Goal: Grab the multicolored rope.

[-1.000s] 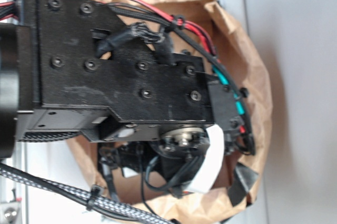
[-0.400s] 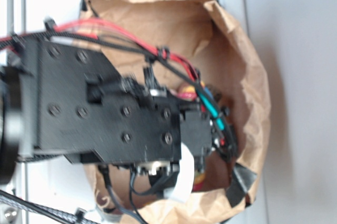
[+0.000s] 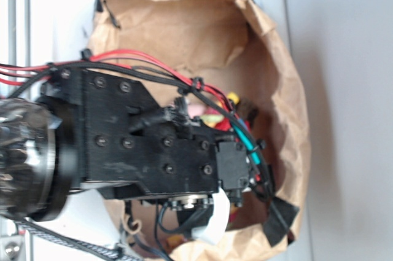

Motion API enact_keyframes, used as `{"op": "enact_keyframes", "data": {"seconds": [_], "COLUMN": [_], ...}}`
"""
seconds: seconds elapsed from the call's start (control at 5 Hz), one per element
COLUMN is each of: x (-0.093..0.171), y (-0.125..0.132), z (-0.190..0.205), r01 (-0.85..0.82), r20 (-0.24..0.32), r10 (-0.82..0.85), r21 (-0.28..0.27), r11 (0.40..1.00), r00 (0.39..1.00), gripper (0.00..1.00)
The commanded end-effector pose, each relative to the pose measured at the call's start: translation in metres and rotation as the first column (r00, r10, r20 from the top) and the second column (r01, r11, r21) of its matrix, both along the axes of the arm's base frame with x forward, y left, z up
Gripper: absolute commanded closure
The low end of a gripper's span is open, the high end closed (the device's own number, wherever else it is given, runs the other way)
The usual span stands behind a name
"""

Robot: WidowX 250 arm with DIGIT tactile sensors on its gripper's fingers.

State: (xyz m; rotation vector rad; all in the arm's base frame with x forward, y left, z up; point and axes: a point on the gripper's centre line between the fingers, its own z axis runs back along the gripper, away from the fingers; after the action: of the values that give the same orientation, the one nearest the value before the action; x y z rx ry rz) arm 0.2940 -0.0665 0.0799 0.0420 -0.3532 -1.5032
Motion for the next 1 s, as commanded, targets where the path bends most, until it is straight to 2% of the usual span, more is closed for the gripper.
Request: {"op": "enact_keyframes", "data": {"seconds": [0.0,0.4,0.8], "x": [0.014,0.027,0.033], "y": [-0.023,-0.031,-0.030], "z": [0.016,0.011,-0.001], "r01": [0.048,-0.022,-0.022], "r20": [0.067,0.069,0.088], "r10": [-0.047,0.022,0.022], "r21": [-0.011,-0.002,0.006], "r11": [0.999,1.000,1.000], "r00": [0.997,0.997,0.996], "gripper": [0.00,0.00,0.00]}}
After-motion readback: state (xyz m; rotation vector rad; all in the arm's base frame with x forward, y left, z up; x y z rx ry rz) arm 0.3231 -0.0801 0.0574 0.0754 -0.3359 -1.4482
